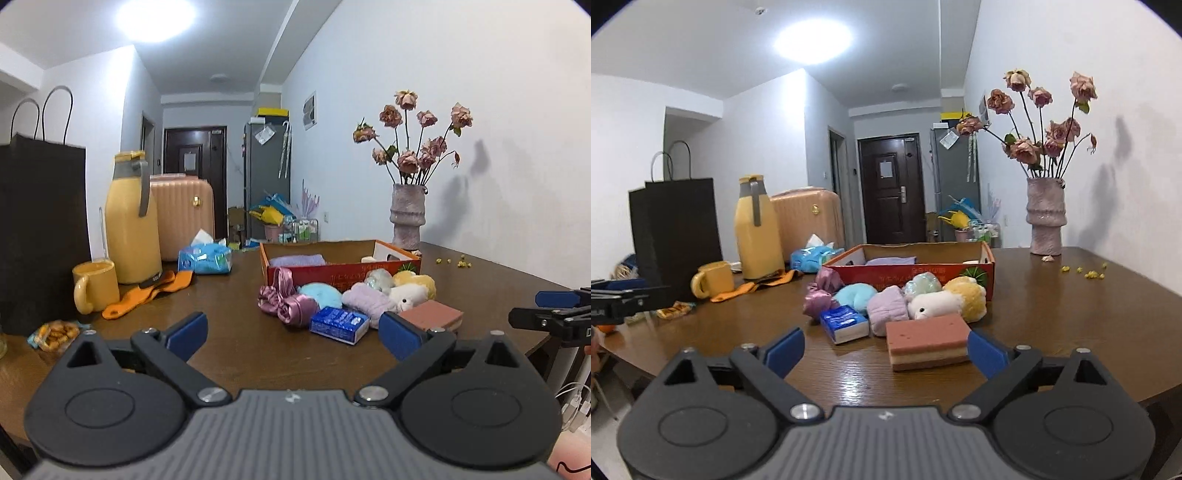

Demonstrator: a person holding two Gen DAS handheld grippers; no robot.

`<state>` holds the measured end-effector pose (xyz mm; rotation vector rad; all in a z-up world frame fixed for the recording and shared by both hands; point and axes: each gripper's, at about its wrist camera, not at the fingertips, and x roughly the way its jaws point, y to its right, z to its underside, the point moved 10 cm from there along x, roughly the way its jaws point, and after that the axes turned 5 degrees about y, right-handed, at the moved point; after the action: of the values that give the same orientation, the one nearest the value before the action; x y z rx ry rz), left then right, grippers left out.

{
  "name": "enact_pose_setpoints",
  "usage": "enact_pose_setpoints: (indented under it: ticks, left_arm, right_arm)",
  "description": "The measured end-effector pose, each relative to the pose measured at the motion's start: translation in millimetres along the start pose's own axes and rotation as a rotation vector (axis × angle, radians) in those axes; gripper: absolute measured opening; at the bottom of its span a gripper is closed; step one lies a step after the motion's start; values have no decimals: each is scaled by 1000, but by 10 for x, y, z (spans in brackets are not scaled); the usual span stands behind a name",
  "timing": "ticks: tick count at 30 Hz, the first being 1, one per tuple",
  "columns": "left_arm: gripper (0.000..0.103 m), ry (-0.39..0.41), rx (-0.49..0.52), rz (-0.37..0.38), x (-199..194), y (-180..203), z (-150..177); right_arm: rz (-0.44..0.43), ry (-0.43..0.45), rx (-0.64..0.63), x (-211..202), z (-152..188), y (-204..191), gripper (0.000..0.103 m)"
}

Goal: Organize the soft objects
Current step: 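Return to the table and grasp the pink satin scrunchie with the right gripper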

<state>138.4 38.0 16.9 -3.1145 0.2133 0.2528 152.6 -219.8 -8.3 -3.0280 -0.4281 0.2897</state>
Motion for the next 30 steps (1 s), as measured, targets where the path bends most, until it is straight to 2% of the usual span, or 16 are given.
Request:
enact_pose_setpoints:
  ticks: [4, 8, 12, 15, 19, 25, 30]
  left_arm:
    - [101, -25, 2, -5, 55, 2, 76]
    - [101, -39, -5, -5, 118, 5, 132]
    - [101, -76, -5, 4, 327, 5, 240]
    - [101, -110, -21, -28, 582, -90, 322]
    - [101, -163, -48, -79, 940, -286, 384]
    - [101, -170, -79, -154, 1274, -707, 268]
    - [101, -190, -92, -194, 1383, -1047, 219]
  right_arm:
    - [14, -1, -30, 23, 24, -30, 95]
    - [29, -2, -4, 63, 51, 13, 94]
    - [29, -24, 10, 197, 108, 5, 93]
    - [2, -46, -7, 369, 160, -65, 92]
    - [-39, -105, -10, 761, 216, -203, 86]
    - [-110, -160, -69, 1588, 70, -570, 85]
    - [-156, -235, -136, 2431, 20, -986, 73]
